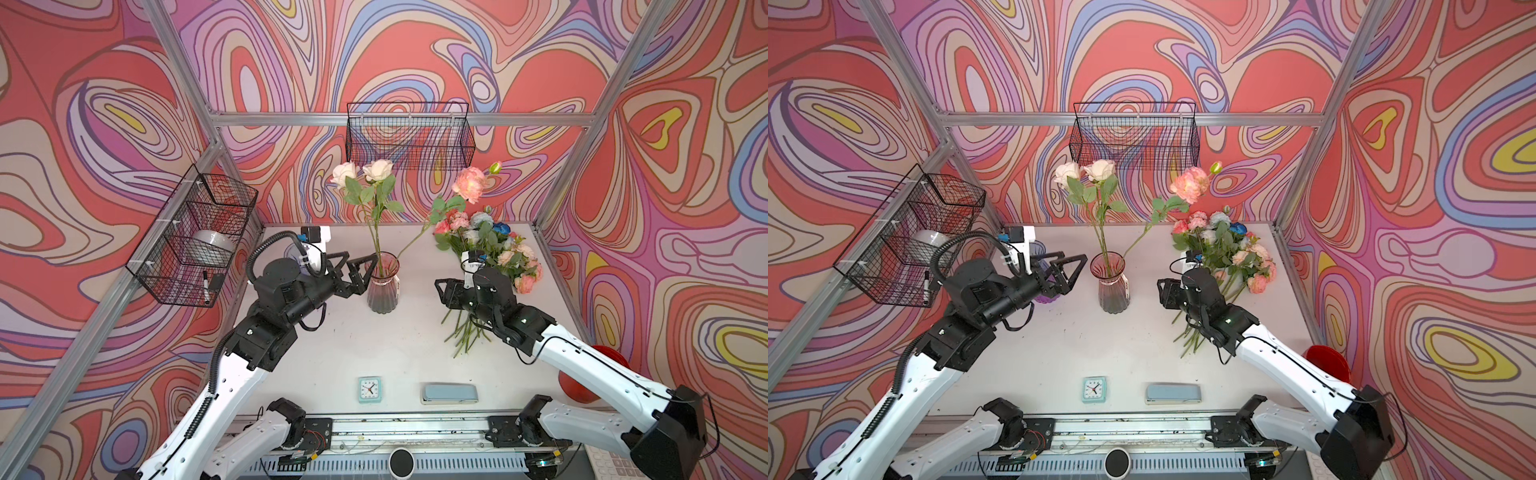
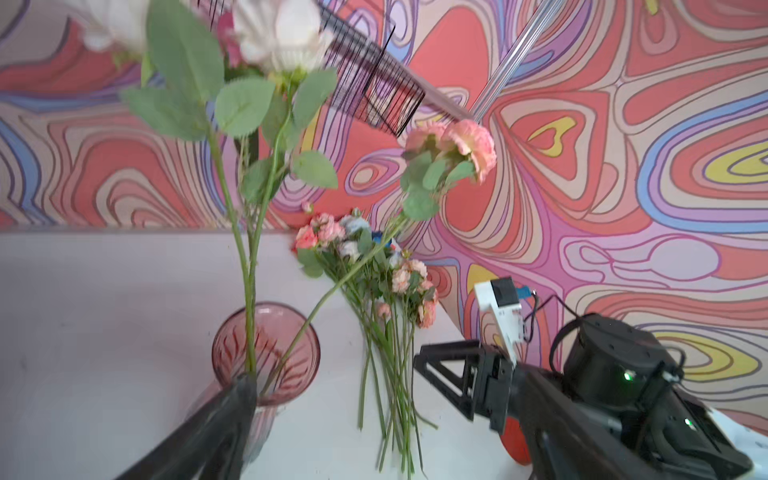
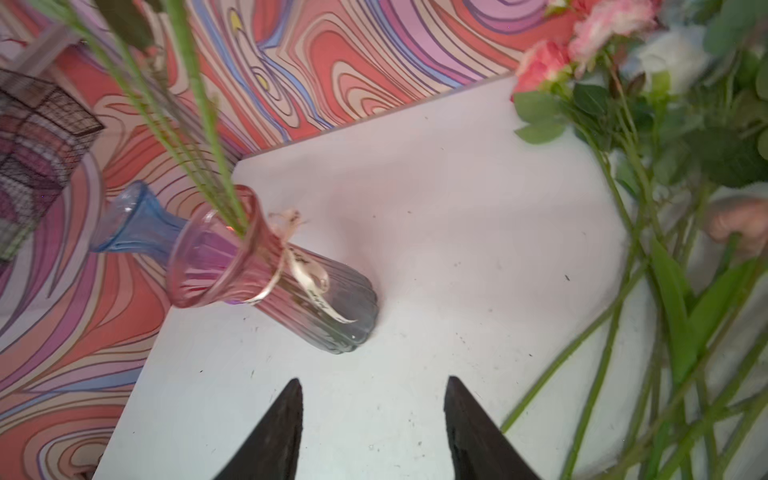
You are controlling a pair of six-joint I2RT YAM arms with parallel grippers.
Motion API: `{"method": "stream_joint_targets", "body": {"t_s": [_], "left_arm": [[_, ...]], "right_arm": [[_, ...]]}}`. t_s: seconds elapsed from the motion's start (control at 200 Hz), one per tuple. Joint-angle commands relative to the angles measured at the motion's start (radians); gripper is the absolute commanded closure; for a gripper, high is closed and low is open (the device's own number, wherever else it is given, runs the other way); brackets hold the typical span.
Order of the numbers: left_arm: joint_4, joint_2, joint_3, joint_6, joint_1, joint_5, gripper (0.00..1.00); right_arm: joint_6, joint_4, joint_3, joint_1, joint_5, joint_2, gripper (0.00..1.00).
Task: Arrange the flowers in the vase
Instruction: 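Close the right gripper on a stem in the bouquet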
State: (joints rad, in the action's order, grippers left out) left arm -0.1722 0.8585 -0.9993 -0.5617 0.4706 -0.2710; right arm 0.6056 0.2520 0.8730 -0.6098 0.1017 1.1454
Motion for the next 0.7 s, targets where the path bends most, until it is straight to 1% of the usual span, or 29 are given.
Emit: {"method": "stream_joint_targets", "body": {"t_s": [0.0, 0.12, 0.21, 0.345, 0.476, 0.696], "left_arm": [[0.053, -0.069, 0.115, -0.127, 0.002, -0.027, 0.00], [0.065, -0.130, 0.232, -0.171, 0.007, -0.034, 0.00], [0.058, -0.161, 0.288, -0.192, 0.007, -0.033, 0.00], [0.053, -0.187, 0.346, -0.219, 0.009, -0.042, 0.01], [0.044, -0.193, 0.394, -0.233, 0.010, -0.046, 0.01], [0.047, -0.191, 0.447, -0.247, 0.009, -0.053, 0.01]], "right_arm": [[0.055, 0.034, -0.018, 0.046, -0.048, 0.044, 0.45], [0.061, 0.044, -0.023, 0.092, -0.018, 0.092, 0.46], [0.062, 0.055, -0.024, 0.139, -0.003, 0.123, 0.45], [0.067, 0.061, -0.037, 0.239, -0.007, 0.159, 0.45], [0.085, 0.042, -0.090, 0.326, -0.028, 0.170, 0.45], [0.090, -0.007, -0.128, 0.443, -0.064, 0.228, 0.49]]}}
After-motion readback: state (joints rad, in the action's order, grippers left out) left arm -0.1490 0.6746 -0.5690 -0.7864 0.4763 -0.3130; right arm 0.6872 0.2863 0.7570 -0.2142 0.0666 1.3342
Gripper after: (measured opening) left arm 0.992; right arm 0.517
